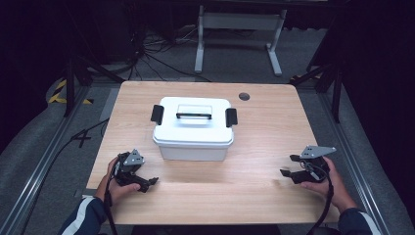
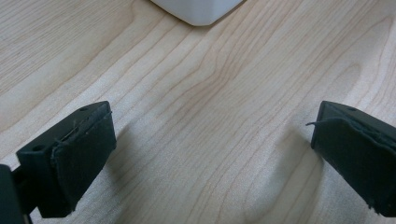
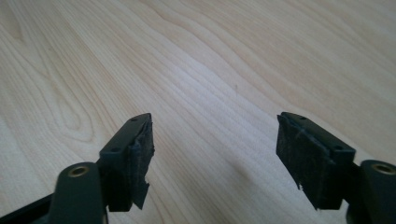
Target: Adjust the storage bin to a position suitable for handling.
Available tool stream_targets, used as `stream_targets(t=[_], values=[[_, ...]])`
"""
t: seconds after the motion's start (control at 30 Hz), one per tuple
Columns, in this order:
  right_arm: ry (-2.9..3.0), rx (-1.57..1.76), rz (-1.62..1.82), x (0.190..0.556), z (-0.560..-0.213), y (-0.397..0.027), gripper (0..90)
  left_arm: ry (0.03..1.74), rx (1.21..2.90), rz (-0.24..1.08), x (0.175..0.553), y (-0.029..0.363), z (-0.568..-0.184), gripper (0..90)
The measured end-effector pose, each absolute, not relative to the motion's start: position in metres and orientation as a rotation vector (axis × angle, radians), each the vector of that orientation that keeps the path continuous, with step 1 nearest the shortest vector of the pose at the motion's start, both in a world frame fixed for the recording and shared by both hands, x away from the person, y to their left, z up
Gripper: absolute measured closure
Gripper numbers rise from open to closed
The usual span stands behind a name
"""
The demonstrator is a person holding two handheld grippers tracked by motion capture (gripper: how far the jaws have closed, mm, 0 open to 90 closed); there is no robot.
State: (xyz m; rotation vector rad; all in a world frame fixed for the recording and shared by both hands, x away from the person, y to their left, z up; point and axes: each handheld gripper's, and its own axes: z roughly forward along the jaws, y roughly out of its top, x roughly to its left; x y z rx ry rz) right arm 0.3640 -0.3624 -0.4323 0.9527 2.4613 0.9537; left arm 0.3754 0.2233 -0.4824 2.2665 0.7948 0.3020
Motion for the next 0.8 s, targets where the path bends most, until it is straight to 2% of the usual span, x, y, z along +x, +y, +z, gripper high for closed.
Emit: stream_targets(t=[0.4,0.67,0.8], values=[[2.461,0.776,0.918,0.382,-0.374,-0.336,34.1,0.795,2.267,0.302,0.375,0.223,-0.482,0.4],[2.468,0.642,0.869,0.395,-0.328,-0.303,37.3,0.795,2.267,0.302,0.375,0.223,-0.482,0.4],[2.48,0.601,0.836,0.4,-0.317,-0.291,38.0,0.795,2.267,0.302,0.375,0.223,-0.482,0.3]])
